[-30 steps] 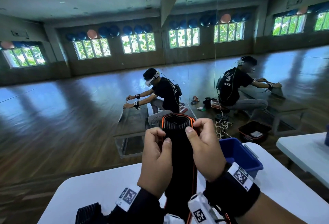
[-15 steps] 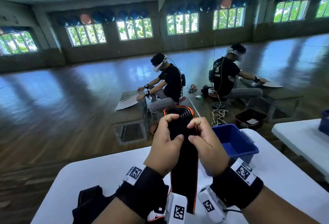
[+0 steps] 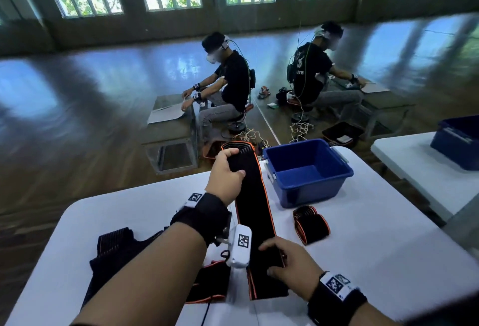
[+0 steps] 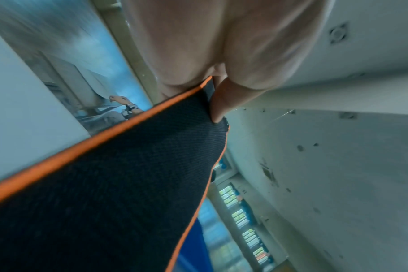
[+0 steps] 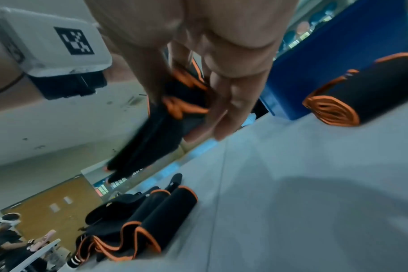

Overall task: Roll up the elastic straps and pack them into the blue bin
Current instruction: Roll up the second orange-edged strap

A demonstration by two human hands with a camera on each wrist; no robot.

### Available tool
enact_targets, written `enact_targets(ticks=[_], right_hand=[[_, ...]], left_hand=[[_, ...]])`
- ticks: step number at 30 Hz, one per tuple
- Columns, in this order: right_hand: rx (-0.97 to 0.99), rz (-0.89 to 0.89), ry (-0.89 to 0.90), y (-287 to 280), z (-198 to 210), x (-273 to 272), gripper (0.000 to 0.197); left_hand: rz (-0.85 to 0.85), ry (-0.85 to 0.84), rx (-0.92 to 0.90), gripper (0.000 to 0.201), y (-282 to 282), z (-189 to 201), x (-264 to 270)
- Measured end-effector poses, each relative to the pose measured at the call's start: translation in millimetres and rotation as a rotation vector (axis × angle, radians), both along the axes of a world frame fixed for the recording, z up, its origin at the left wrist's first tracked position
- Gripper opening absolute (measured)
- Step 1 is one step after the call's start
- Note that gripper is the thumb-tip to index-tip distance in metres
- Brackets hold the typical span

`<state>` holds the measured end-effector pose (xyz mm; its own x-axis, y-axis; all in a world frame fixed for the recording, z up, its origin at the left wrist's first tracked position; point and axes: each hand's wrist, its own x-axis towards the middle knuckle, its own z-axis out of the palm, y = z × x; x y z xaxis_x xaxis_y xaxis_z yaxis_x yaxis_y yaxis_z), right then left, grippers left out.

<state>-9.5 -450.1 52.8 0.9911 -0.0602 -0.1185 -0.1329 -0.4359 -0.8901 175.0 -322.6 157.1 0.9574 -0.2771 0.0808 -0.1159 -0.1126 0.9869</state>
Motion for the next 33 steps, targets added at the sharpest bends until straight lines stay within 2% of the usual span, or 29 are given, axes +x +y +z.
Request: enact_targets(ticks=[5, 9, 14, 17, 22, 25, 28, 31, 33], right_hand=[[-0.028, -0.056, 0.220, -9, -39, -26, 0.049], [-0.105, -0.107, 0.333, -5, -64, -52, 0.035], [-0.195, -0.155, 0.348, 9, -72, -71, 0.025], [-0.245, -0.150, 0.337, 18, -75, -75, 0.025], [-0.295, -0.066, 0.359, 23, -74, -77, 0.032], [-0.302, -0.035, 0.372, 21, -68, -78, 0.038], [-0.294, 0.025, 0.381, 15, -62, -79, 0.047], [-0.320, 0.081, 0.378, 8, -58, -79, 0.060], [-0.362, 0.113, 0.345, 6, -57, -78, 0.061]], left_hand=[[-0.013, -0.076, 0.395, 0.050, 7, -67, 7], [-0.082, 0.005, 0.631, 0.055, 13, -116, 5], [-0.232, 0.013, 0.847, 0.059, 14, -150, 5], [-0.256, 0.007, 0.940, 0.062, 13, -164, 11], [-0.286, -0.037, 1.023, 0.066, 6, -174, 24], [-0.331, -0.093, 1.087, 0.063, 6, -174, 26], [-0.287, -0.117, 1.137, 0.056, 10, -165, 19], [-0.270, -0.210, 1.096, 0.043, 19, -147, -1], [-0.338, -0.249, 1.035, 0.037, 28, -135, -23]])
